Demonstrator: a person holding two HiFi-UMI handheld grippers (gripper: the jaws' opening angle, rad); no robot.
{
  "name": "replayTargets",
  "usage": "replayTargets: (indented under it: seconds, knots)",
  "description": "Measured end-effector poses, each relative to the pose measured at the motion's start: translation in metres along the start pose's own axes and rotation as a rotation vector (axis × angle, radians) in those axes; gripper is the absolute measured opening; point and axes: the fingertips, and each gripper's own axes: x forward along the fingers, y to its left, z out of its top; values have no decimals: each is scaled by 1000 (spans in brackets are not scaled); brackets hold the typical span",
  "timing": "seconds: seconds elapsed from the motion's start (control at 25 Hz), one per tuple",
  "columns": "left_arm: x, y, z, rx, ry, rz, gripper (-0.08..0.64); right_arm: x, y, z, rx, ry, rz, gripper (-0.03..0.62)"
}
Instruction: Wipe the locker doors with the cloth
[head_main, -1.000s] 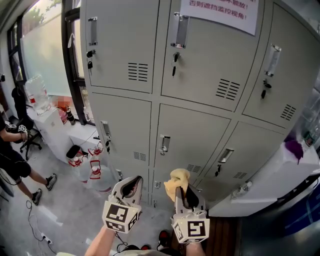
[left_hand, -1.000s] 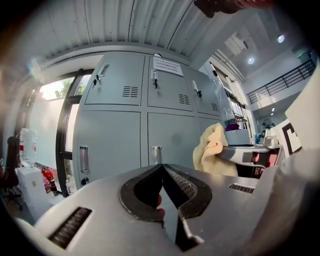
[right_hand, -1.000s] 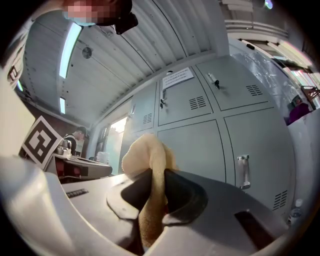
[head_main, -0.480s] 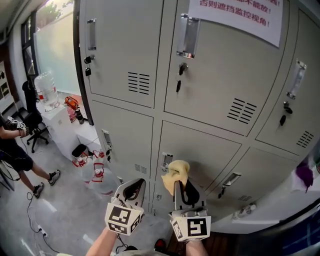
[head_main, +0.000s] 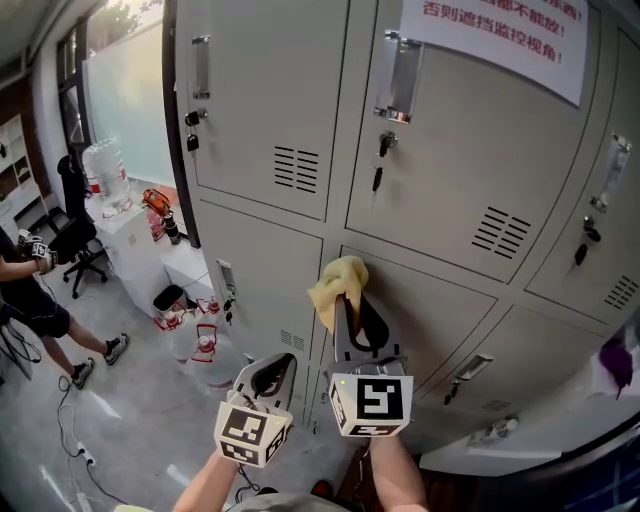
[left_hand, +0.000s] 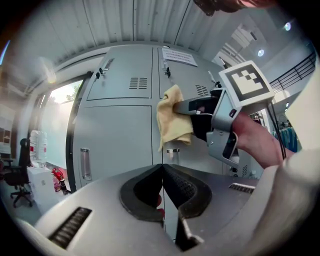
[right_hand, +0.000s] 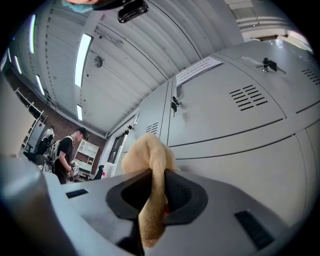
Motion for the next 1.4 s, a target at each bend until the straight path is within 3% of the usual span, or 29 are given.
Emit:
replayTargets:
  seconds: [0.4,0.76,1.4]
  knots:
    - [-10,11,3,-24,-16,-8,23,21,-17,-18,-31,74,-101,71]
    - [-10,9,1,-29,-11,-33,23,23,-25,-19,-44,83,-129,71]
    - [9,-19,-1,-40,-14,-109,23,-35,-92,-15,-60,92,-280,71]
